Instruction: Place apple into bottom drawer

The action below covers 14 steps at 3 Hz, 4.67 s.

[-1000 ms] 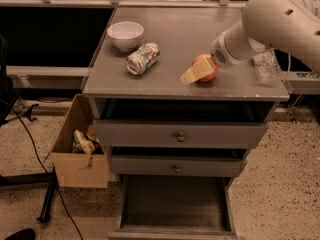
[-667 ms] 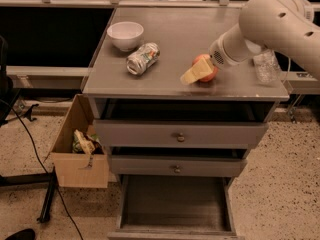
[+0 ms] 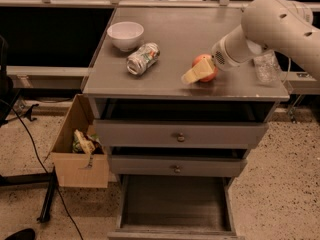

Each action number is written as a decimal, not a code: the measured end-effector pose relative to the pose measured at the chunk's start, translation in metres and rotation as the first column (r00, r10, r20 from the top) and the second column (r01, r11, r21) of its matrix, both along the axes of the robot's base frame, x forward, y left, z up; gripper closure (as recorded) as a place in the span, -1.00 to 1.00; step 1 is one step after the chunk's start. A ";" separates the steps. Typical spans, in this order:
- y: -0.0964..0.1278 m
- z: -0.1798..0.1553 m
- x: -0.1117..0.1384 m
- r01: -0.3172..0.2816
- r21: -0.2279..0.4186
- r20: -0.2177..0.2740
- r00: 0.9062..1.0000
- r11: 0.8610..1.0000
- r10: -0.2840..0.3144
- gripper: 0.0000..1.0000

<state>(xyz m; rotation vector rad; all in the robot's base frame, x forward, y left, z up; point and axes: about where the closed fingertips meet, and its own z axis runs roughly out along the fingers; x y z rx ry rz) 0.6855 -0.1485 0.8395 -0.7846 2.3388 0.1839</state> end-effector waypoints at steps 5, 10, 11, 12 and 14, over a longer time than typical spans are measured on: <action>-0.003 0.031 -0.025 -0.074 0.000 0.069 0.995 0.997 0.074 1.00; -0.066 0.059 -0.109 -0.383 -0.095 0.098 0.915 0.919 0.392 1.00; -0.061 0.056 -0.112 -0.403 -0.105 0.092 0.906 0.909 0.413 1.00; -0.063 0.052 -0.128 -0.424 -0.123 0.082 0.897 0.897 0.435 1.00; -0.087 0.025 -0.170 -0.418 -0.101 0.051 0.904 0.903 0.424 1.00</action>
Offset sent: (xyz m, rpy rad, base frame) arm 0.0002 -0.0001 -0.0004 0.0014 0.0012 -0.0006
